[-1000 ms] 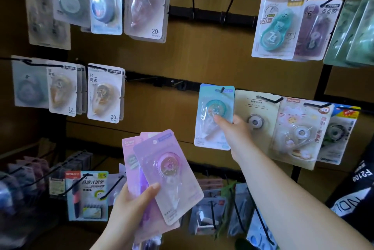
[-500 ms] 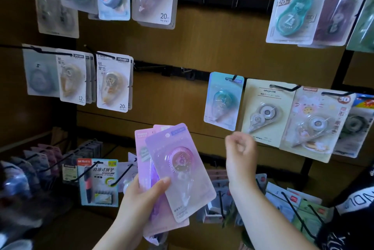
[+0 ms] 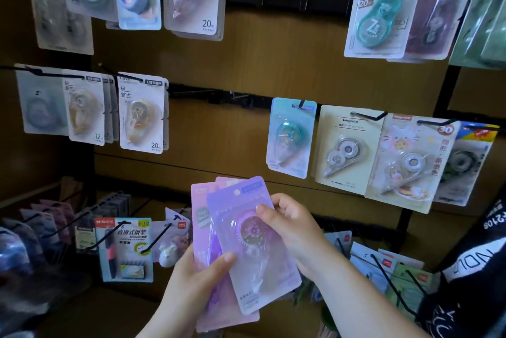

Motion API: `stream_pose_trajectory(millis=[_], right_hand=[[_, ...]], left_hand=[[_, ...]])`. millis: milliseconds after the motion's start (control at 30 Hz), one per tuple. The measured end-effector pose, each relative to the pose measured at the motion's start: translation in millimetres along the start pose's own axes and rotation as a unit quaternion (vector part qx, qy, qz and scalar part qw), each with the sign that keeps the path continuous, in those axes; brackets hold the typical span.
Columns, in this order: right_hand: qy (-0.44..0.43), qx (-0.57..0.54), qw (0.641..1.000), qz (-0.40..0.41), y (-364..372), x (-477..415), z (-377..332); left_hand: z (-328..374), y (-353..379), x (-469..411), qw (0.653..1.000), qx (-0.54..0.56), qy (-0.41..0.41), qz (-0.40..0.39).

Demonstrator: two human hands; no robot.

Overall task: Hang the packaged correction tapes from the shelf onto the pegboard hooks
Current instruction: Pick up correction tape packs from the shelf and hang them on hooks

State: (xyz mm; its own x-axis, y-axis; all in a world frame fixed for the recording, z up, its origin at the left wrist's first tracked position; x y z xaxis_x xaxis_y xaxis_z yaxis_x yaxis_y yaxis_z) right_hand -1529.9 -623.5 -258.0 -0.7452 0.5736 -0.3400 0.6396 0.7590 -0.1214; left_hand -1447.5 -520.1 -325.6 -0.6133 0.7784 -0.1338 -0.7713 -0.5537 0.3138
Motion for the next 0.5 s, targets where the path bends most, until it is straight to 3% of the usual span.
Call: stream_pose_trajectory(millis=[200, 333, 500], right_hand=[[0.013, -0.034, 0.999, 0.023, -8.6, -1.0, -5.2], [-0.05, 0.016, 0.997, 0.048, -13.4, -2.1, -25.9], [-0.151, 0.053, 0.973, 0.164, -42.1, -4.7, -71.6]], left_hand=[[4.4, 5.0, 3.1, 0.999, -0.029, 0.014, -0.006], [5.3, -0.3, -0.4, 0.999, -0.031, 0.022, 0.02], [3.4, -10.5, -2.1, 0.997, -0.052, 0.031, 0.044]])
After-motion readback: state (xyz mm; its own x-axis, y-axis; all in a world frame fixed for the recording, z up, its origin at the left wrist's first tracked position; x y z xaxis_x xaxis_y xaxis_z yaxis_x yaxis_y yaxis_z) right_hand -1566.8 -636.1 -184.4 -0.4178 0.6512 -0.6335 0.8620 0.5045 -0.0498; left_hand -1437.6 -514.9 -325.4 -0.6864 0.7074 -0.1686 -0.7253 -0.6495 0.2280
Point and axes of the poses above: each hand's wrist, its own x-axis away from the middle knuckle, its own y-axis out of the palm, z = x × y, the point moved 6 cm from there along -x, towards the middle knuckle, and after that the axes turned 6 degrees about -y, right-handed, at the moved point
